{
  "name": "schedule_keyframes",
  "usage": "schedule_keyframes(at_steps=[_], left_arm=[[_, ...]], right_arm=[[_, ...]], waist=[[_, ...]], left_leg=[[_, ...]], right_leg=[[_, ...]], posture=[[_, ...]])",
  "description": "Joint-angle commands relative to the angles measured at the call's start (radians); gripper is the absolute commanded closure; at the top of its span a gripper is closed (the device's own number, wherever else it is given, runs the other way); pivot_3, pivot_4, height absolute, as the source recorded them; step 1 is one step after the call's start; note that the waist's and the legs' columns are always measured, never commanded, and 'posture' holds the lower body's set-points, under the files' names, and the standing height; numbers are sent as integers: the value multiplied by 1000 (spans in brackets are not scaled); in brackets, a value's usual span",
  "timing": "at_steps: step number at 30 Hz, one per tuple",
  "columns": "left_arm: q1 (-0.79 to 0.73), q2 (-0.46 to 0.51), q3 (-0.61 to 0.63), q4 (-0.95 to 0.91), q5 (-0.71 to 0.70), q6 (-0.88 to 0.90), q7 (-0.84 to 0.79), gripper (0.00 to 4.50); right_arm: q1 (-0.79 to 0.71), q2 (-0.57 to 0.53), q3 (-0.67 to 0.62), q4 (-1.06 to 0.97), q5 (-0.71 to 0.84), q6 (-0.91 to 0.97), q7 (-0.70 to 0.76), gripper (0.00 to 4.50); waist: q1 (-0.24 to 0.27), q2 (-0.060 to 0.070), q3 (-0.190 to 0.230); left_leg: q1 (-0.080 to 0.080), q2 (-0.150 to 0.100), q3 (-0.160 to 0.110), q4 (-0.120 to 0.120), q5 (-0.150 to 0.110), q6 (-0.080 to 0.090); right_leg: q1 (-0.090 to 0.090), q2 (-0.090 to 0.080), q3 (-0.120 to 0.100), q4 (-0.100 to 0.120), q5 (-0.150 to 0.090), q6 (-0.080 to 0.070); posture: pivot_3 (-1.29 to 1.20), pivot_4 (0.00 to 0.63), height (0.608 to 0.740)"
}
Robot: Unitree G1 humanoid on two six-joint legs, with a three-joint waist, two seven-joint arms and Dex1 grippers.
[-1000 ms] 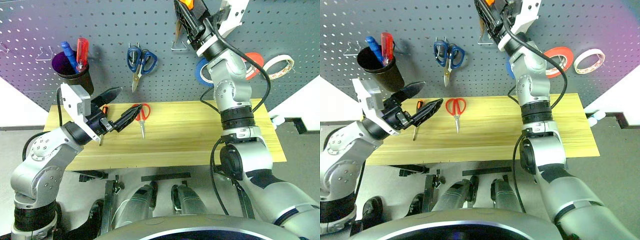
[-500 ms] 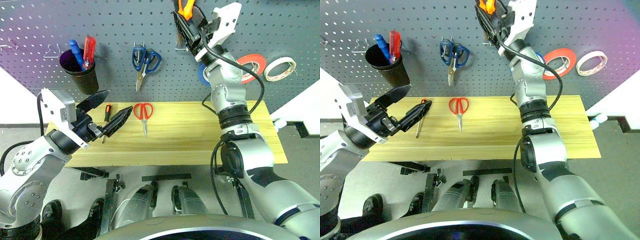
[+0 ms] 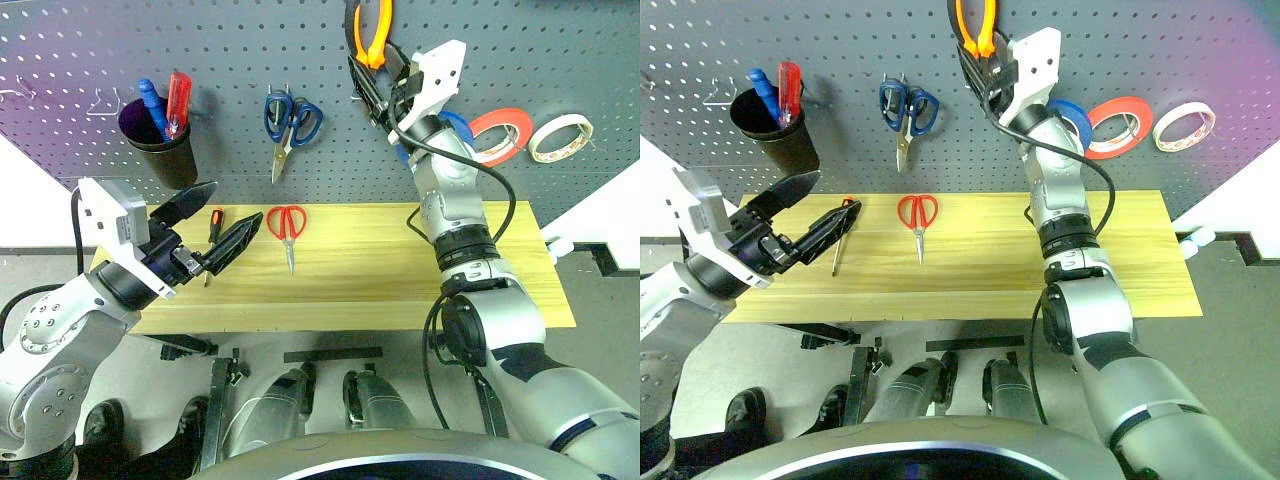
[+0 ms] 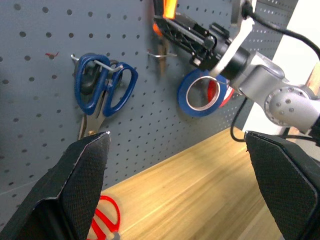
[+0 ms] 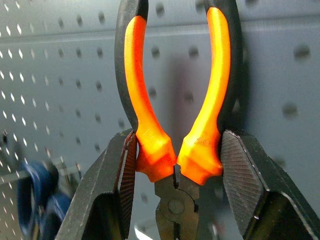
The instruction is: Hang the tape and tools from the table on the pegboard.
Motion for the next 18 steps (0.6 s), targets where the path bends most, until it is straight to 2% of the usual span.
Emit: schedule_keyframes(at_steps=[1,10,18], left_arm=[[8,9,26,-35,-25,-17,2,0],[8,12,17,-31,-34,-16,9,0],[-2,8,-1,-32,-42,-11,20,0]], right_arm=[[6,-5,-6,-37,-17,-16,-54,2398],[22,18,-3,-48,-79,-39,-222,2398],[36,58,16,-76,-73,-33,-233,2398]], waist=[[0,0,0],[0,0,0],[0,0,0]], left_leg=[[0,0,0,0,0,0],[0,0,0,0,0,0],[0,0,0,-1,0,0]], right_leg=[[0,0,0,0,0,0],[0,0,0,0,0,0],[0,0,0,0,1,-2]], posture=[[132,247,740],[130,255,740],[134,259,740]])
